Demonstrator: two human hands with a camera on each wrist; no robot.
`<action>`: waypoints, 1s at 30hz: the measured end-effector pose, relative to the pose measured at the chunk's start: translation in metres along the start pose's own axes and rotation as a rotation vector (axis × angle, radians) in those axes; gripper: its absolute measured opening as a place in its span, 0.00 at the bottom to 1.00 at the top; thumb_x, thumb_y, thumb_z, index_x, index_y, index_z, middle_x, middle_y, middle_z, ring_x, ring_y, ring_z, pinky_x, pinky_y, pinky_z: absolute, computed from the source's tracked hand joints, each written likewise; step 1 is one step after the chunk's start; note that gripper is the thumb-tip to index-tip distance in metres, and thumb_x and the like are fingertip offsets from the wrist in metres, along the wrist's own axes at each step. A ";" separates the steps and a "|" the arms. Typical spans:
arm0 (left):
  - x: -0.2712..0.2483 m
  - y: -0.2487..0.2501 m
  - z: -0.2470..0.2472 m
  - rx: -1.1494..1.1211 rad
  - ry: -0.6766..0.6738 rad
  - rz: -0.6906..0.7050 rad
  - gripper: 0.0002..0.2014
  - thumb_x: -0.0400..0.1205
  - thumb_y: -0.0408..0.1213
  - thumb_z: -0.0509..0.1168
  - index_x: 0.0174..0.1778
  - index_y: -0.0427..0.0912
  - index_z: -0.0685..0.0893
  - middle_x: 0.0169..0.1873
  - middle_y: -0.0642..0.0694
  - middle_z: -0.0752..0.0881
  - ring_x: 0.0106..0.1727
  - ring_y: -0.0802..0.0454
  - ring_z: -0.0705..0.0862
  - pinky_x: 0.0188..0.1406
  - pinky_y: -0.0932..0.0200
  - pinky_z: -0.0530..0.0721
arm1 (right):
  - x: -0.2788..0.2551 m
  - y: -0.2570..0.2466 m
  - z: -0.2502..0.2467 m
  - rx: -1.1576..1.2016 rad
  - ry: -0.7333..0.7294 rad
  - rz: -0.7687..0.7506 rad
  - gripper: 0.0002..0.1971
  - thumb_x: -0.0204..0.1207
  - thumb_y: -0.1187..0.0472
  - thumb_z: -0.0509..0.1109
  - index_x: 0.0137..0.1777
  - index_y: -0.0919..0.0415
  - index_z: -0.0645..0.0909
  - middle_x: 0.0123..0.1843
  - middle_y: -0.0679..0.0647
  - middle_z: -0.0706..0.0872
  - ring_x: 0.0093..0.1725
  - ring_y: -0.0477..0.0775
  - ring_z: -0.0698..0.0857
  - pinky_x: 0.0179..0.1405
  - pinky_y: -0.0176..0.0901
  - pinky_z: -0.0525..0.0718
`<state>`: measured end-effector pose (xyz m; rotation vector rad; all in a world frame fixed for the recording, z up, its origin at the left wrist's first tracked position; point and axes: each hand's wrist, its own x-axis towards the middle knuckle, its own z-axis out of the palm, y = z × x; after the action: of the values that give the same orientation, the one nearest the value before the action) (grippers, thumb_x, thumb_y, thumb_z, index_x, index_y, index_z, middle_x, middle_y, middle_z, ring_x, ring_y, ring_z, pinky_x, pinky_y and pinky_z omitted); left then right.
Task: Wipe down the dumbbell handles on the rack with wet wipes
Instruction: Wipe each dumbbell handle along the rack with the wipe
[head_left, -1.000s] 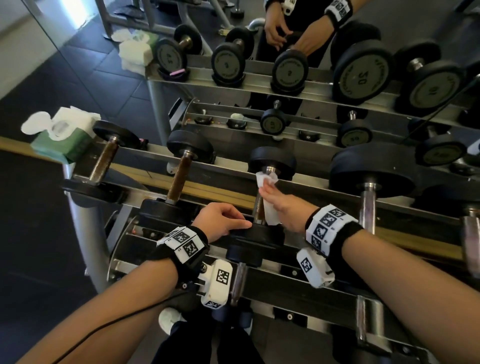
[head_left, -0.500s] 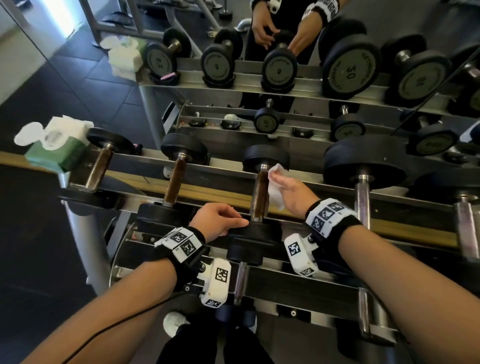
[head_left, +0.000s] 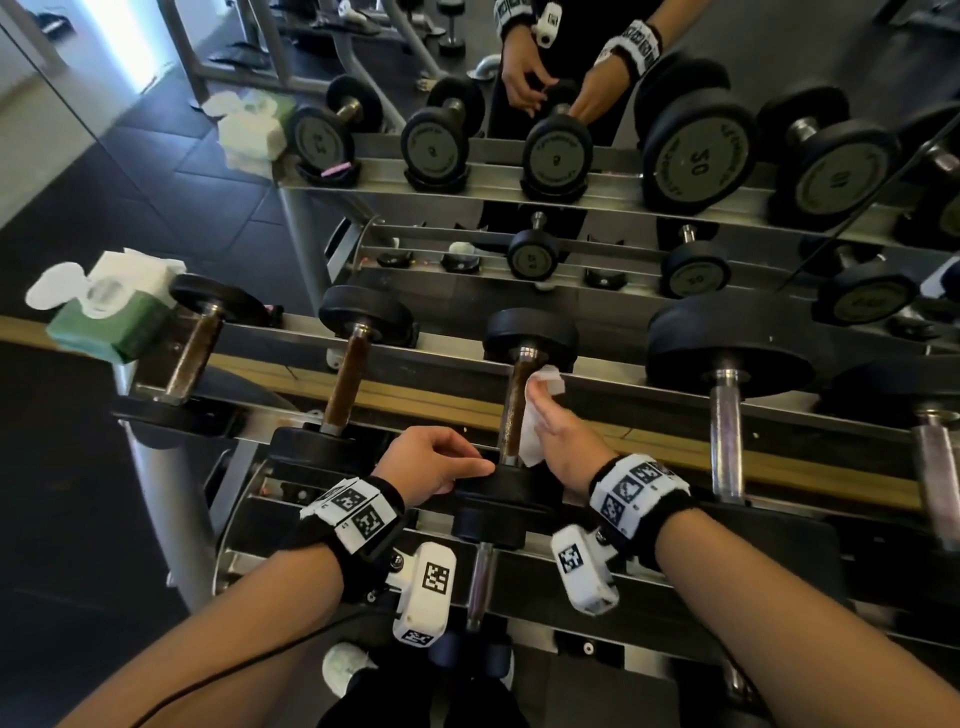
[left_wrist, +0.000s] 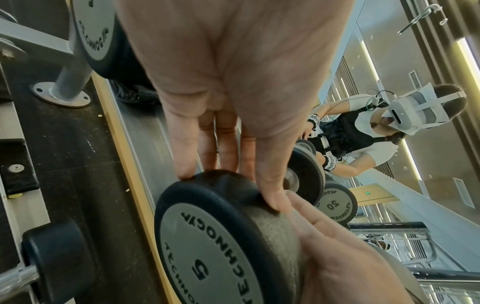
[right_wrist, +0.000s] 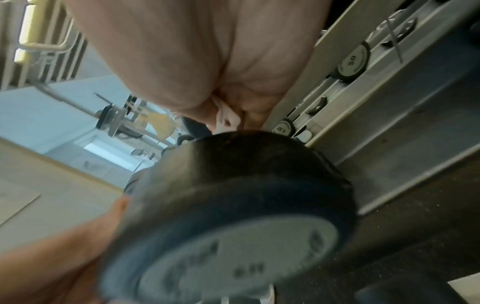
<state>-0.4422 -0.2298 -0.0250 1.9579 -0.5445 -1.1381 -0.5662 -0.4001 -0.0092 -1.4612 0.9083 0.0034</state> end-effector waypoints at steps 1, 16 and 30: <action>0.000 0.000 0.000 -0.007 0.002 -0.001 0.08 0.69 0.49 0.81 0.40 0.60 0.90 0.40 0.59 0.92 0.43 0.63 0.90 0.43 0.63 0.88 | 0.004 -0.005 -0.002 0.030 0.016 -0.016 0.29 0.87 0.73 0.51 0.86 0.61 0.50 0.87 0.61 0.57 0.86 0.61 0.57 0.81 0.40 0.56; -0.006 0.007 0.001 -0.021 0.014 -0.009 0.08 0.69 0.47 0.81 0.41 0.58 0.91 0.41 0.56 0.92 0.46 0.58 0.91 0.53 0.51 0.91 | -0.002 0.012 -0.010 -0.406 -0.096 -0.214 0.25 0.89 0.62 0.54 0.86 0.58 0.57 0.85 0.57 0.65 0.84 0.56 0.64 0.75 0.31 0.60; -0.015 0.034 0.004 -0.008 0.051 0.149 0.28 0.75 0.42 0.77 0.70 0.60 0.77 0.63 0.61 0.82 0.68 0.58 0.79 0.64 0.57 0.80 | -0.056 -0.021 -0.033 -0.558 -0.102 -0.276 0.05 0.87 0.53 0.58 0.54 0.39 0.66 0.46 0.52 0.84 0.43 0.54 0.84 0.44 0.52 0.82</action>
<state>-0.4530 -0.2414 0.0092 1.9003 -0.6467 -0.9931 -0.6104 -0.4027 0.0429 -2.0772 0.6389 0.1353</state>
